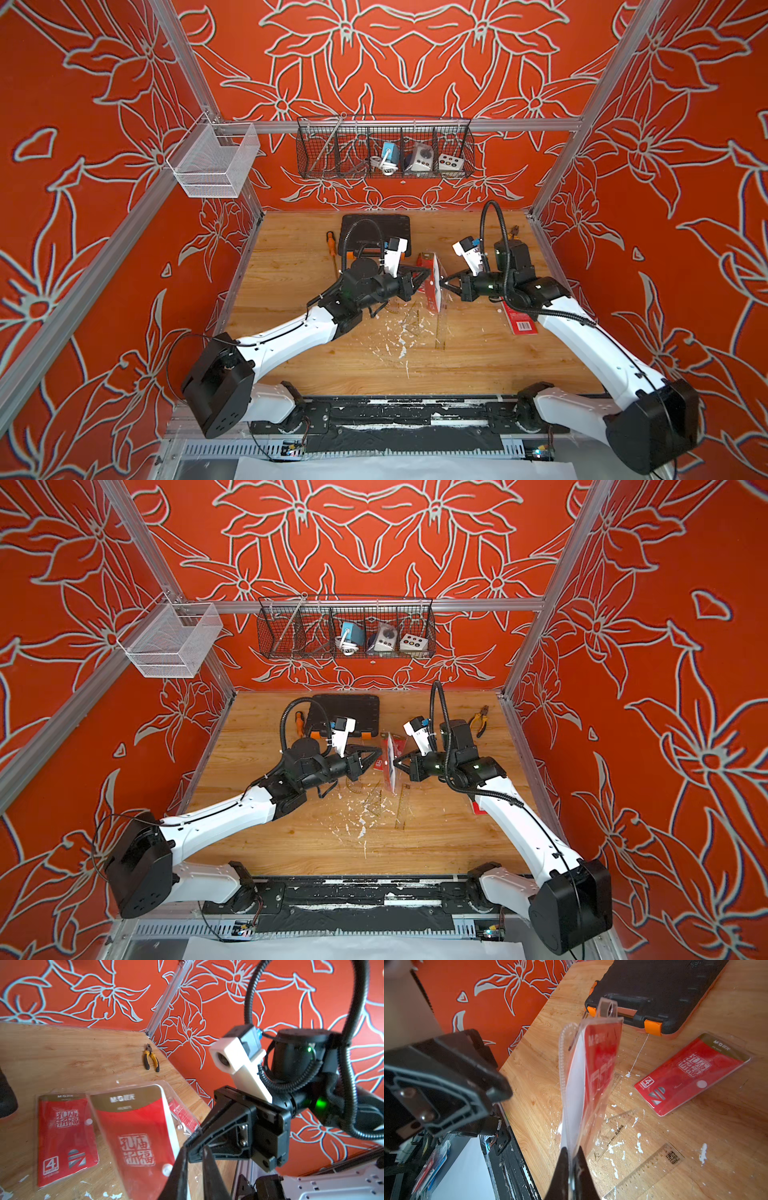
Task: Open the ruler set and take out the ruler
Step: Open the ruler set bag, then take out the ruler from the ruler set bag.
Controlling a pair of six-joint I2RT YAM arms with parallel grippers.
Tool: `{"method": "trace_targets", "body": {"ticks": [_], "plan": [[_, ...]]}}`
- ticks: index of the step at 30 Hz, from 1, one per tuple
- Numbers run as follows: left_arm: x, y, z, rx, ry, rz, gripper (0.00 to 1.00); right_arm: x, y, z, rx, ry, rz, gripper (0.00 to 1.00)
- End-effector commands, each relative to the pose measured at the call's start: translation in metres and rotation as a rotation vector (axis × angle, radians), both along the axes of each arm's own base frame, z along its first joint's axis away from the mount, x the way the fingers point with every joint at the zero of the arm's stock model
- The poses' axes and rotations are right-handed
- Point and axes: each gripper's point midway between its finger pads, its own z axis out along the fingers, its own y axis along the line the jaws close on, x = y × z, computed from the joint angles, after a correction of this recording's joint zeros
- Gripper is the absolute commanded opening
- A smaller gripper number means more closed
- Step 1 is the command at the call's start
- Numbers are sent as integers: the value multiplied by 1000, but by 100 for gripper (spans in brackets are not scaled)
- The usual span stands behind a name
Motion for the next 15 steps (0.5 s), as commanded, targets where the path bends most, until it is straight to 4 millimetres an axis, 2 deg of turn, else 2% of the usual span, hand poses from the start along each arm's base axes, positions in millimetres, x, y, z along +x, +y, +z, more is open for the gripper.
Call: {"method": "trace_targets", "body": {"ticks": [1,7,15], "plan": [[2,-17,-13,50,23,-14,11,5,2,6,27,-36,2,0],[3,-33,-23,69,42,-25,7,1,-2,8,11,-52,0,0],[20,-20,-39,133,65,104,4,-4,-3,12,13,-66,13,0]]}}
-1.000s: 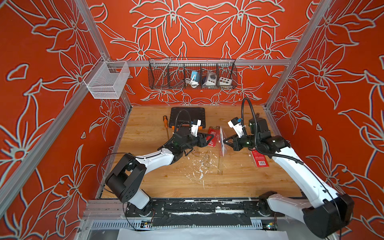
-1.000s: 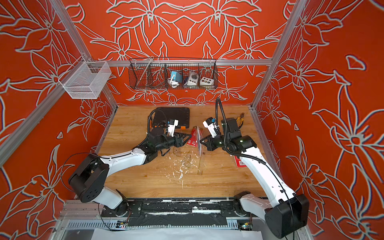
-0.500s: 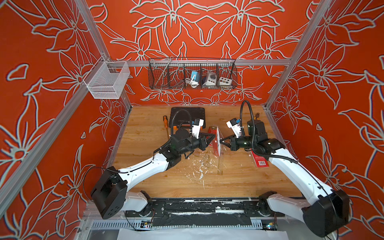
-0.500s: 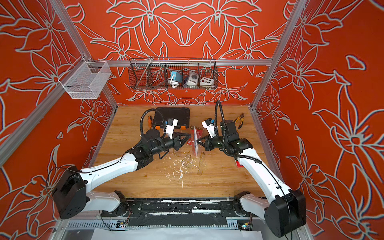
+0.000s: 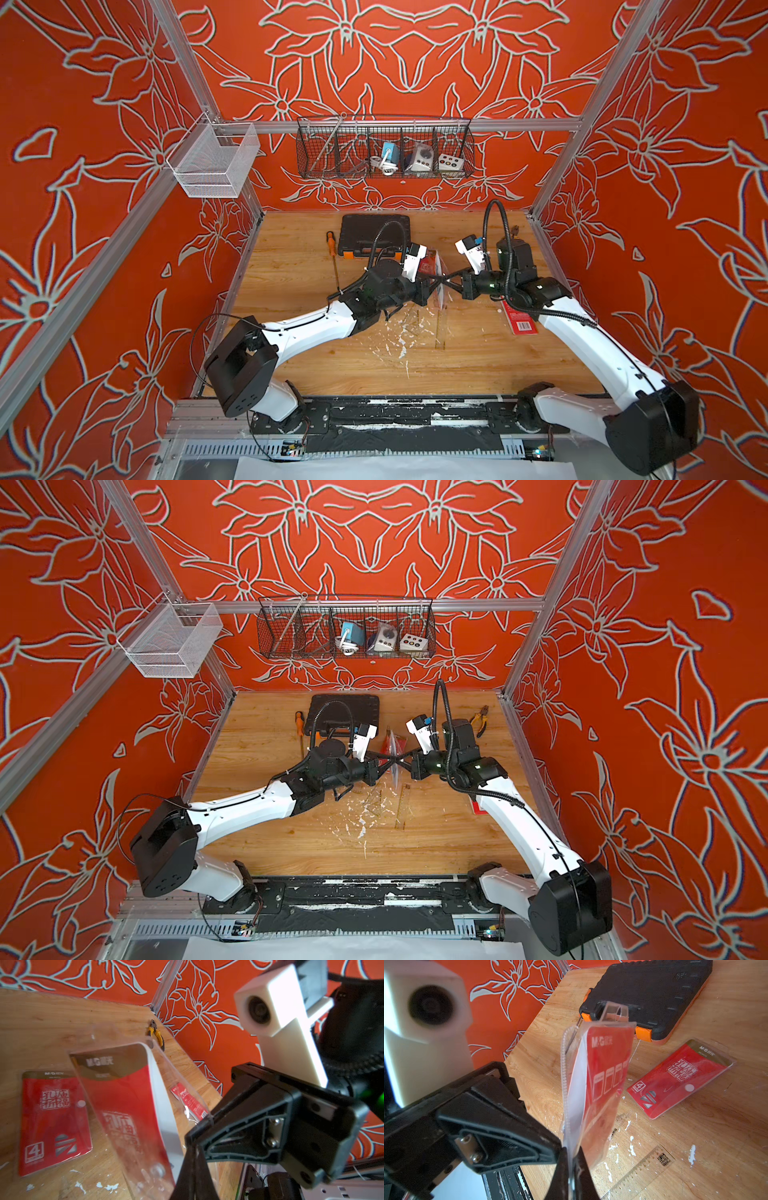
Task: Open the ruler set and take out the ruler
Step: Take out the ruler from the ruler set bag.
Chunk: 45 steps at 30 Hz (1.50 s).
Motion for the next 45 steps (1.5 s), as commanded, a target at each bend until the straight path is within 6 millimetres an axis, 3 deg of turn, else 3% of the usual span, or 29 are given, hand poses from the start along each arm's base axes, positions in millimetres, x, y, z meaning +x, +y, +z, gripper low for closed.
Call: {"method": "trace_targets", "body": {"ticks": [1,8,17,25,34,45], "plan": [[12,9,-3,38,-9,82,4,-9,2,10,22,-41,41,0],[19,13,-6,60,-10,126,6,-13,3,12,25,-43,58,0],[20,10,4,24,-45,117,26,-15,6,9,29,-23,81,0],[18,6,15,-21,-83,93,33,-19,5,5,8,-16,105,0],[29,-2,-3,64,-45,97,27,-20,4,10,-1,-29,107,0],[19,5,-7,61,-54,88,22,-15,0,16,-25,-56,80,0]]}}
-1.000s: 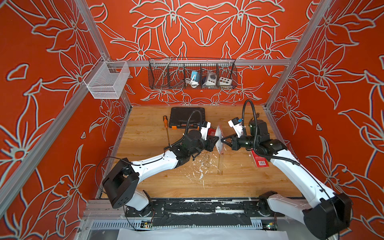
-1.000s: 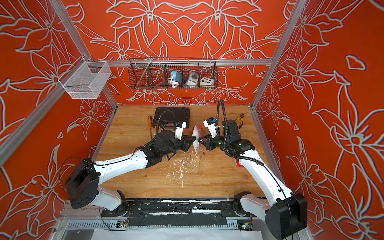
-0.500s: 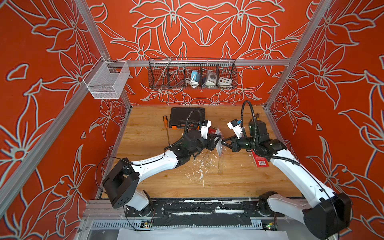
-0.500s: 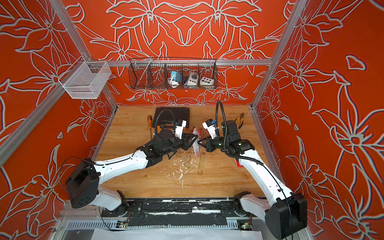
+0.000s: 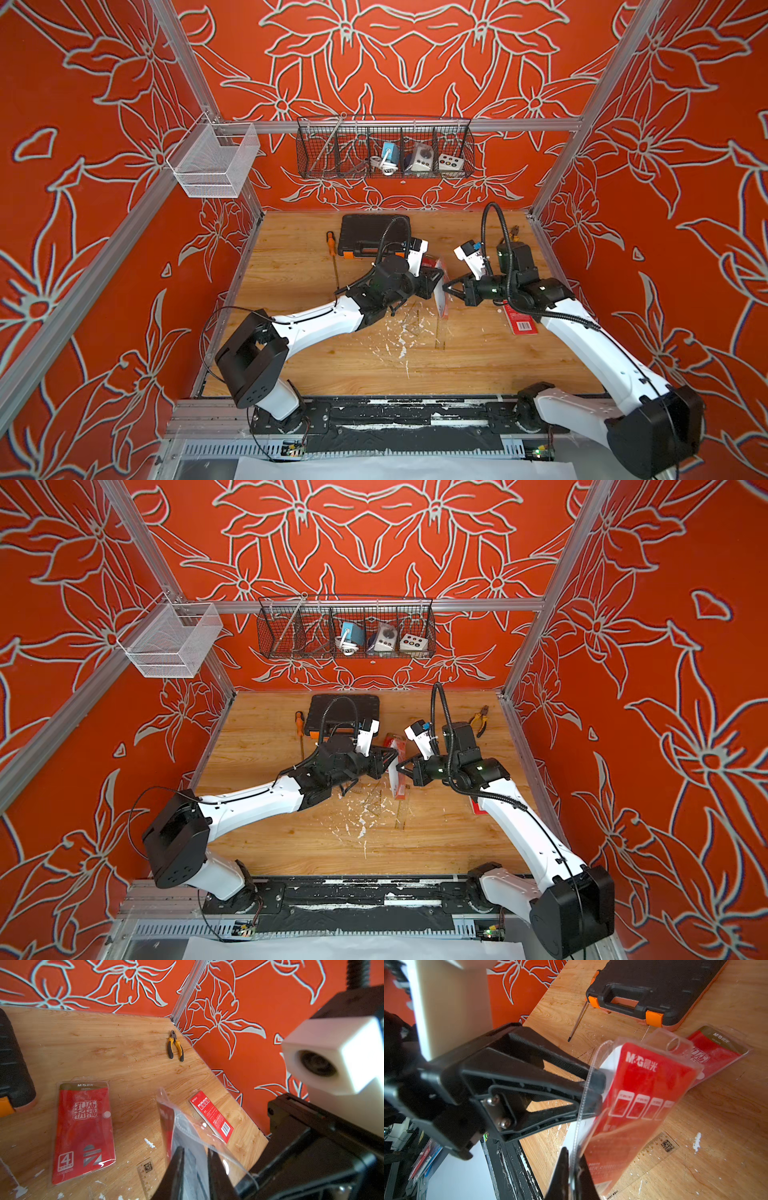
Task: Open the ruler set and take out the ruler
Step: Take out the ruler from the ruler set bag.
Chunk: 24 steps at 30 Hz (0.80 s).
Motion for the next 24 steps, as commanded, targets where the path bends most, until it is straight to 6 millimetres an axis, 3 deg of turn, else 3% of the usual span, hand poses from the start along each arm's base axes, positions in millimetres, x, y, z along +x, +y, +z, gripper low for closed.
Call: {"method": "trace_targets", "body": {"ticks": [1,10,24], "plan": [[-6,9,1,-5,-21,8,22,5,3,23,14,-83,15,0],[-13,16,16,-49,-62,10,24,7,4,27,20,-89,15,0],[-11,-1,-1,-13,-17,-50,25,2,5,29,33,-93,32,0]]}}
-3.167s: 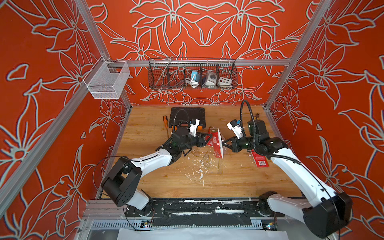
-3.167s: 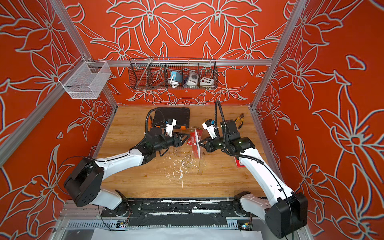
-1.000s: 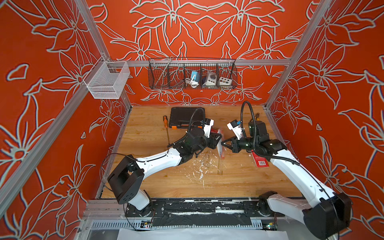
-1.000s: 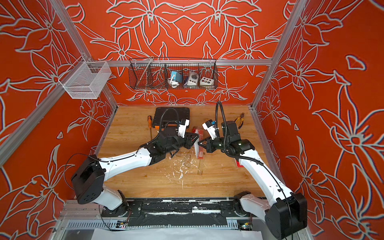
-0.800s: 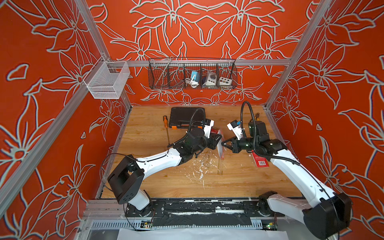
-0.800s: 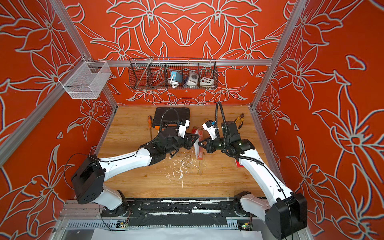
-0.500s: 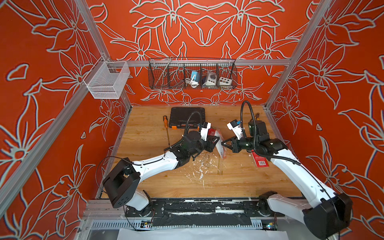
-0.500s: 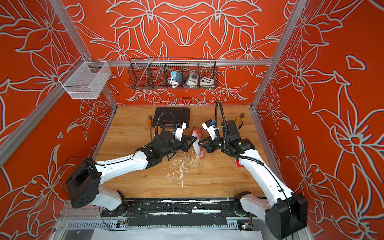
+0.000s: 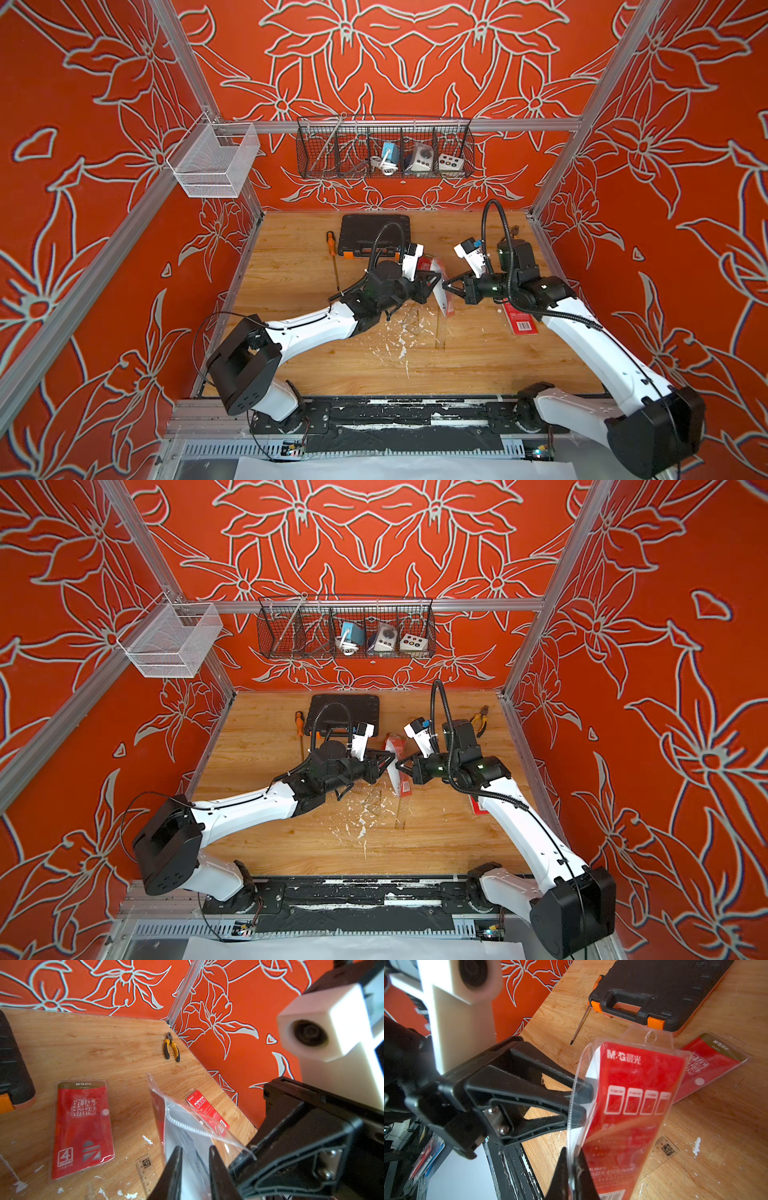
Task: Open the ruler set and take out the ruler
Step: Take out the ruler from the ruler set bag.
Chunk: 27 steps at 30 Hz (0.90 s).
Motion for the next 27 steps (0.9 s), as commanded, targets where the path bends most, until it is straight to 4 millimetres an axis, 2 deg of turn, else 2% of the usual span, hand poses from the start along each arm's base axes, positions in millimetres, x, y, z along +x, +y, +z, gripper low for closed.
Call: {"method": "trace_targets", "body": {"ticks": [1,20,27], "plan": [[0,-7,-4,18,4,-31,25,1,3,20,22,-77,29,0],[11,-18,-21,73,77,-26,14,-1,-2,13,-22,-84,26,0],[12,-14,-19,62,79,2,5,2,-9,1,-82,-82,-7,0]]}}
